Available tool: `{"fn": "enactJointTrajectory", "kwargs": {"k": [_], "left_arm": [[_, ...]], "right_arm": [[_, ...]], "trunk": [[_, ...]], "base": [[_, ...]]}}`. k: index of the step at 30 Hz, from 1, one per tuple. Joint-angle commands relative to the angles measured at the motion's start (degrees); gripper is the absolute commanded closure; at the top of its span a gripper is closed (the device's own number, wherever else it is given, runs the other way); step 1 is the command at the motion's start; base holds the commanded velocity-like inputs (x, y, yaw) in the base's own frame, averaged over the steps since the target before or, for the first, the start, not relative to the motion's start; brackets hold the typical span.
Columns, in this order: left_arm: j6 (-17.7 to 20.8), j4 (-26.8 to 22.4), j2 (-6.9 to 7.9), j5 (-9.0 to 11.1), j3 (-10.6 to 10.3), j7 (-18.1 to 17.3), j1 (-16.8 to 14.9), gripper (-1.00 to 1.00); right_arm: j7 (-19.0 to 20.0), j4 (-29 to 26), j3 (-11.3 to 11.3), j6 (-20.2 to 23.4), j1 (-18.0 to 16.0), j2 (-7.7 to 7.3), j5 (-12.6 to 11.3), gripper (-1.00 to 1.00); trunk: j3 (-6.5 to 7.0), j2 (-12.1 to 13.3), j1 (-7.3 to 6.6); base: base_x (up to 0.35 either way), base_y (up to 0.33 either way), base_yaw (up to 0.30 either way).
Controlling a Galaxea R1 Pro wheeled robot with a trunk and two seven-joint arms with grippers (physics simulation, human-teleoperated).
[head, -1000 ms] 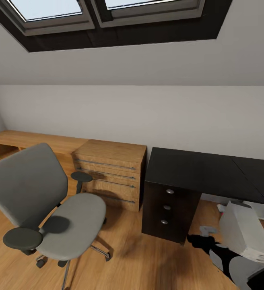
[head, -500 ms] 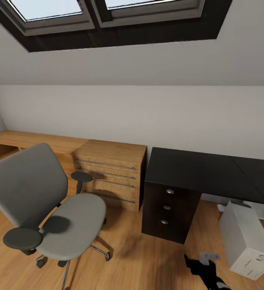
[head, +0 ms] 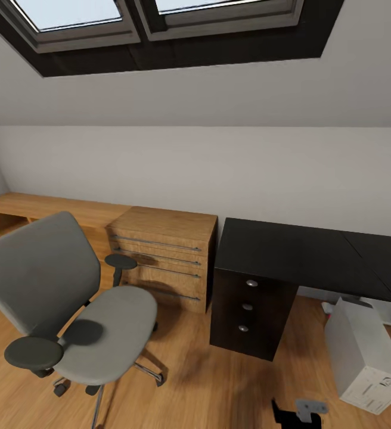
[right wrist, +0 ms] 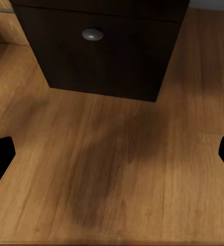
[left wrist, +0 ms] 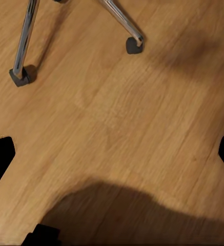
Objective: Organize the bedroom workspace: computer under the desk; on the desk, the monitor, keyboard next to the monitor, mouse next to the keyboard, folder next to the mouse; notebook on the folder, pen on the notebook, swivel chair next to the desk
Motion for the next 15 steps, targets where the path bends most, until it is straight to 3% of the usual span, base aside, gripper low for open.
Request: {"fn": "enactJointTrajectory", "kwargs": {"k": [1,6,15], "left_arm": [[-0.2,0.3,0.02,0.3,-0.1,0.1,0.0,-1.00],[-0.5,1.8,0.04,0.3,-0.2,0.0,0.0,-1.00],[-7.2,5.3,0.16,0.2,-0.1,-0.1,0.0,-1.00]], "right_arm": [[0.6,0.1,0.1,-0.3,0.1,0.29,-0.6,-1.00],[0.6,0.1,0.1,-0.5,0.4,1.19,-0.5,-1.00],[0.6,0.1,0.1,-0.6,0.6,1.93,-0.4,-1.00]], "trunk": [[-0.05,0.0,0.00],[-0.05,0.0,0.00],[-0.05,0.0,0.00]], "base": [[0.000,0.000,0.000],[0.000,0.000,0.000],[0.000,0.000,0.000]]}}
